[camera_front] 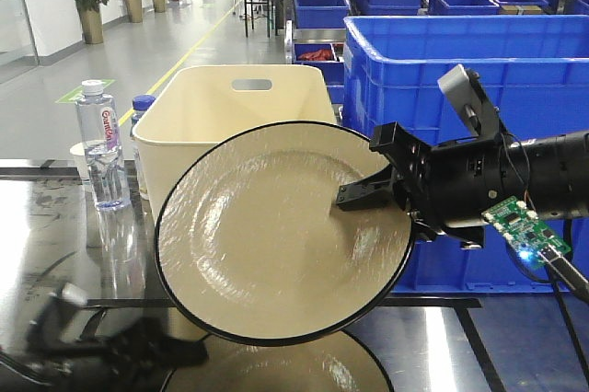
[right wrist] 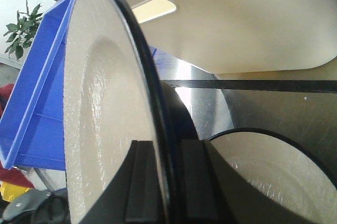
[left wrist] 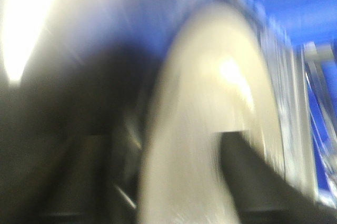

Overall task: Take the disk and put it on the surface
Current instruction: 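Hold both plates while driving to the steel table by the cream bin, then lower both plates flat onto the steel table in front of the cream bin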

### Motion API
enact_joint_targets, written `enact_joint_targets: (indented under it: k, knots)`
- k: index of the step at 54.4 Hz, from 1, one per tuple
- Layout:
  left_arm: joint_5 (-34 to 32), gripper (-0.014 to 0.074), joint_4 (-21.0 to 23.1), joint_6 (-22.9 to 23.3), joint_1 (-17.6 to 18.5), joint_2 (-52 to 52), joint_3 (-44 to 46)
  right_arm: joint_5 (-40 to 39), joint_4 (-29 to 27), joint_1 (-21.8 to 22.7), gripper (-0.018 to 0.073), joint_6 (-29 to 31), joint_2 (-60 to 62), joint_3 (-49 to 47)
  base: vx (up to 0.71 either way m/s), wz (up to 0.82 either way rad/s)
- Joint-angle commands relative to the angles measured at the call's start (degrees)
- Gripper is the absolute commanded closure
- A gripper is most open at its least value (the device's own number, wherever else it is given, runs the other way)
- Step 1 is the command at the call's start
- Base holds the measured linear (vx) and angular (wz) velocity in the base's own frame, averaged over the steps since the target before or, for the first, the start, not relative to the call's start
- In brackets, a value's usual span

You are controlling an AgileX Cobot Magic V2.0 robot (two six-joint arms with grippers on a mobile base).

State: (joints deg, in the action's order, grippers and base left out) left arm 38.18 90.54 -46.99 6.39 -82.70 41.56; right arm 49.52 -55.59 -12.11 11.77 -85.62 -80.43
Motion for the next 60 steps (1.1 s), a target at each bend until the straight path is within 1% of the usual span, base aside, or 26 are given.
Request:
enact_joint_targets:
  k: [1,4,7,14,17,20,28,39,42,50,55,60]
  knots:
    - [4.0,-0.0066,1.7,-0.3,-3.5,5.1,1.8,-3.2,-5.9,0.1,0.0568,0.0,2.6,-2.3,0.0,0.0]
    - [5.2,-0.0057,1.7,-0.3,-5.7,7.9,1.8,-3.0,-4.8,0.1,0.0568,-0.1,2.6,-2.0,0.0,0.0]
    - [5.3,-0.0046,1.7,-0.3,-7.0,10.0,1.8,-3.0,-3.3,0.1,0.0568,-0.8,2.4,-1.4,0.0,0.0]
    - [4.7,-0.0012,1.8,-0.3,-9.4,15.2,1.8,-3.1,0.0,0.1,0.0568,-5.2,1.6,2.8,0.0,0.0]
    - [4.2,0.0,1.8,-0.3,-10.0,17.0,1.8,-3.6,0.3,0.1,0.0568,-5.7,1.1,5.6,0.0,0.0]
    - [3.4,0.0011,1.8,-0.3,-10.2,18.6,1.8,-3.6,-0.6,0.1,0.0568,-5.3,0.5,7.7,0.0,0.0]
    - [3.0,0.0014,2.3,-0.3,-10.4,21.0,1.8,-3.4,-6.3,0.0,0.0566,0.2,-1.5,11.3,0.0,0.0]
    - [3.2,0.0014,2.4,-0.7,-10.4,21.2,1.8,-1.7,-12.3,0.0,0.0552,9.6,-3.6,11.3,0.0,0.0]
    - [3.2,0.0014,2.4,-0.7,-10.4,21.2,1.8,-1.0,-12.3,0.0,0.0538,11.7,-4.1,11.3,0.0,0.0]
    - [3.2,0.0014,2.5,-0.7,-10.4,21.2,1.8,1.8,-10.8,0.0,0.047,13.4,-5.3,11.3,0.0,0.0]
    - [3.0,0.0014,2.5,-0.7,-10.4,21.2,1.8,2.4,-10.1,0.0,0.04,14.0,-5.9,11.3,0.0,0.0]
    - [3.0,0.0014,2.5,-0.7,-10.4,21.2,1.8,2.3,-9.8,0.0,0.0309,15.3,-5.9,11.3,0.0,0.0]
